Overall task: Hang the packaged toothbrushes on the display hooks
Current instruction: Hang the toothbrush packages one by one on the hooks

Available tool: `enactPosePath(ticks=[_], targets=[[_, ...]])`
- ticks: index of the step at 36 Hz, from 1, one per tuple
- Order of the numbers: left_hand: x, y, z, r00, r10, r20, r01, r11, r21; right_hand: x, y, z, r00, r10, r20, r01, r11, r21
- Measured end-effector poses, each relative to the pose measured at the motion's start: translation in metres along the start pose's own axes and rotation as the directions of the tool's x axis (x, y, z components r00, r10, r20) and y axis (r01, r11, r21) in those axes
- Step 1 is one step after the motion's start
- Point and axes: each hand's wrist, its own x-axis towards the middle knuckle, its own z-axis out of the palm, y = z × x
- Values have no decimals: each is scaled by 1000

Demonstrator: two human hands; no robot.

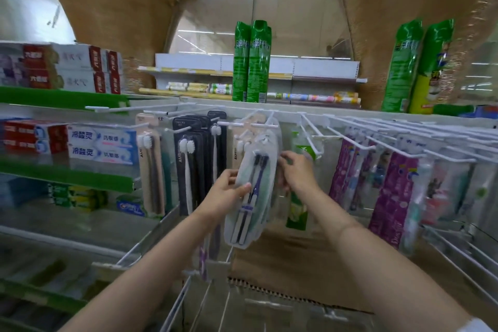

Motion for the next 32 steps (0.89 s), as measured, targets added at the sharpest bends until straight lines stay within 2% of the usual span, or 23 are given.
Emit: enactPosePath(ticks=[8,12,15,18,20,24,32], targets=[[7,4,2,996,4,-90,4,996,93,4,9,-7,993,-101,-63,89,981,-172],[7,4,6,997,-11,-82,17,997,76,-2,8,-18,989,-133,58,141,978,-153],[6,4,11,995,29,-91,-21,996,85,-8,5,-24,976,-169,137,185,976,-116],[9,8,17,986,94,-141,-80,991,104,-6,1,-23,978,-207,30,209,959,-193],[11,13,22,978,133,-163,-115,987,116,-2,-2,-19,984,-180,8,175,945,-277],[17,20,32,965,167,-201,-142,981,134,8,-8,-10,992,-84,90,106,954,-280],[22,18,34,976,130,-177,-111,987,113,20,-6,-4,995,-76,62,92,944,-317]])
